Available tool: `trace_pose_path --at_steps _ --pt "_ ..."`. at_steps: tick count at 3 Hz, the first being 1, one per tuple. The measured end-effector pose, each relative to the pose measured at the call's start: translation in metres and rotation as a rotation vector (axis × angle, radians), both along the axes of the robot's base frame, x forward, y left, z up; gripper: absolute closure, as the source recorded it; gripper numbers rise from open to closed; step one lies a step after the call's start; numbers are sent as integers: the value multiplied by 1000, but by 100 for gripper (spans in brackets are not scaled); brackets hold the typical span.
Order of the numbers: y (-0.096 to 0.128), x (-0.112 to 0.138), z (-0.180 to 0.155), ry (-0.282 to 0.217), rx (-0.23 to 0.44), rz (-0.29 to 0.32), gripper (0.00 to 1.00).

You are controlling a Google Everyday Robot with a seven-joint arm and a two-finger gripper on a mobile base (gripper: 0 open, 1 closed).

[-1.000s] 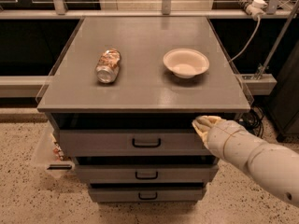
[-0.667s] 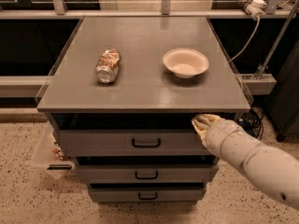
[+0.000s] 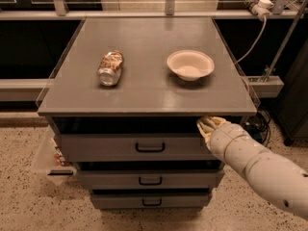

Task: Open top drawer

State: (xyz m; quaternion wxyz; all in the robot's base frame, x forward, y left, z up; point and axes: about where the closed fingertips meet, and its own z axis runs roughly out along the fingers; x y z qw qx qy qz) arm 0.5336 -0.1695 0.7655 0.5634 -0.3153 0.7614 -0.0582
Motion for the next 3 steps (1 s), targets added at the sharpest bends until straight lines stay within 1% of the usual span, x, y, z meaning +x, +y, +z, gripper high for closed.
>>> trace_pose_path --at_steps 1,2,3 --pt "-11 -2 -26 37 27 -47 100" --pt "-17 -1 -47 72 39 -77 100" --pt "-17 -1 -48 74 40 -79 100"
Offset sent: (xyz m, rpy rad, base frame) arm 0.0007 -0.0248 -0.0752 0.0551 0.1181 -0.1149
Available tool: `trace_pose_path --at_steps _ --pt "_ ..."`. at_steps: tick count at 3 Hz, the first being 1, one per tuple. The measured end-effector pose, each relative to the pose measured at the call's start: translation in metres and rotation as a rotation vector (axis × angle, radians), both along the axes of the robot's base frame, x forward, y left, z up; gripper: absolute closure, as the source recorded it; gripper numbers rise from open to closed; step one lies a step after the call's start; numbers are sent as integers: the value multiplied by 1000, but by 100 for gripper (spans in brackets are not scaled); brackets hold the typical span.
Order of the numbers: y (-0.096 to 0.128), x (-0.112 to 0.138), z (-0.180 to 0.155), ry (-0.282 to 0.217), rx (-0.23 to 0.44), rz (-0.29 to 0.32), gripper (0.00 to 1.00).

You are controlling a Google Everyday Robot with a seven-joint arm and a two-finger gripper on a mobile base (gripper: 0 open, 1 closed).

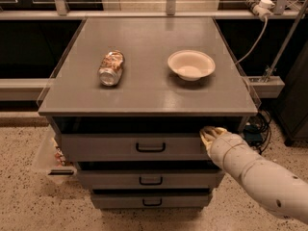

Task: Open top drawer

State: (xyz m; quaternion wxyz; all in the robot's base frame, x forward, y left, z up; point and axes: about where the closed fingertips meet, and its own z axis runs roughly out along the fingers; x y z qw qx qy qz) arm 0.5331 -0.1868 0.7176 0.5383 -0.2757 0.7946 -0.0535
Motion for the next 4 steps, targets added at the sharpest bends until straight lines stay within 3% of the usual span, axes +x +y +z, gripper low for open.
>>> trace_pose_path --at_steps 2,4 --pt "13 25 35 -77 -12 28 100" --pt "11 23 29 -72 -14 28 100"
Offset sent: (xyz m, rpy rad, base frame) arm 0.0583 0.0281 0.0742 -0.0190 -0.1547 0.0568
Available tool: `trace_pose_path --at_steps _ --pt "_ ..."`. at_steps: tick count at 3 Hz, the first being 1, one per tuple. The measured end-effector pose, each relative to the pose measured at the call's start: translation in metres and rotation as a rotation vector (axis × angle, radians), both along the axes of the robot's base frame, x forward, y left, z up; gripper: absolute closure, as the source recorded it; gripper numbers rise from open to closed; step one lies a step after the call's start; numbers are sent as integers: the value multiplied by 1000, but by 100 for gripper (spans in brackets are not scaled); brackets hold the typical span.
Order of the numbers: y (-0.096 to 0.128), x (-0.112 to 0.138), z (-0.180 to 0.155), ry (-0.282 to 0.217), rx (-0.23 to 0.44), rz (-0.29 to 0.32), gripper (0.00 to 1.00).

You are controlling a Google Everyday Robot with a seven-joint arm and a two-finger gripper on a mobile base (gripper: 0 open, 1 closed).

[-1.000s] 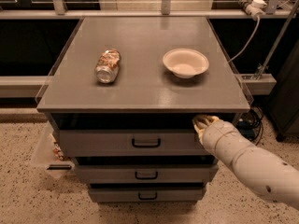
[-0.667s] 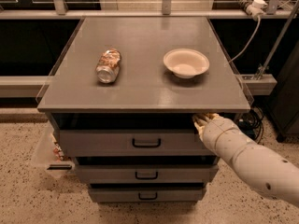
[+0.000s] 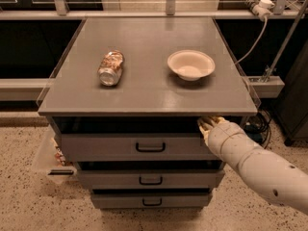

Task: Open top drawer

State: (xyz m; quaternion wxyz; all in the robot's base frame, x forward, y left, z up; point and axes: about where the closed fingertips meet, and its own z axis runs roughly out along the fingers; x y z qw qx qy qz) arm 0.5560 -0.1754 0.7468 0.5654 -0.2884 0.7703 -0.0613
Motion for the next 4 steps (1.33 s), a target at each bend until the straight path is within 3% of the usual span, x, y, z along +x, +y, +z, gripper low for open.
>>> trace_pose_path --at_steps 2,4 --pt "0 3 -12 33 -23 0 100" --pt "-2 12 -40 201 -90 47 100"
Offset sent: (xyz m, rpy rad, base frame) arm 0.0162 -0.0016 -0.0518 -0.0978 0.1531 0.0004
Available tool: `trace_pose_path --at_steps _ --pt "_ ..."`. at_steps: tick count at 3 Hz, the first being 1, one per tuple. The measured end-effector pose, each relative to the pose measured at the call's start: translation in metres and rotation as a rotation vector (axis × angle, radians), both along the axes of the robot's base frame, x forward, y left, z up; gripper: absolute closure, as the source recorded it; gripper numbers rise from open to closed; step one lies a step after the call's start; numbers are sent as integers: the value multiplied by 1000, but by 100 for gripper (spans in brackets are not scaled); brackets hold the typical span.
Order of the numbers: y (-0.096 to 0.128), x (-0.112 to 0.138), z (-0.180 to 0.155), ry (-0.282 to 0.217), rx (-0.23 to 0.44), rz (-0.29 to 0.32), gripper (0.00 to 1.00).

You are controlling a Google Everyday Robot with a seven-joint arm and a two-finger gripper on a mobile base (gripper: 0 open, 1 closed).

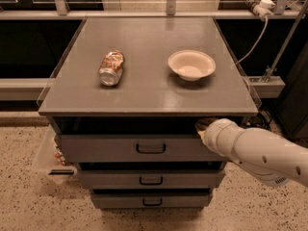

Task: Open top drawer

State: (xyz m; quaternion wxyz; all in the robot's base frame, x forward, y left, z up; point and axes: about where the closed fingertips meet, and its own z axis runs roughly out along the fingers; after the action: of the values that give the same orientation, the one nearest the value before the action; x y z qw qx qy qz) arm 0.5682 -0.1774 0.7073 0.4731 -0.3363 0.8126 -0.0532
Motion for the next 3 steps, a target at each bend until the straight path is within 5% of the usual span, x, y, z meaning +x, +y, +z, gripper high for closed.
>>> trace_pose_path --at_steps 3 --pt "3 -10 -4 39 7 12 100"
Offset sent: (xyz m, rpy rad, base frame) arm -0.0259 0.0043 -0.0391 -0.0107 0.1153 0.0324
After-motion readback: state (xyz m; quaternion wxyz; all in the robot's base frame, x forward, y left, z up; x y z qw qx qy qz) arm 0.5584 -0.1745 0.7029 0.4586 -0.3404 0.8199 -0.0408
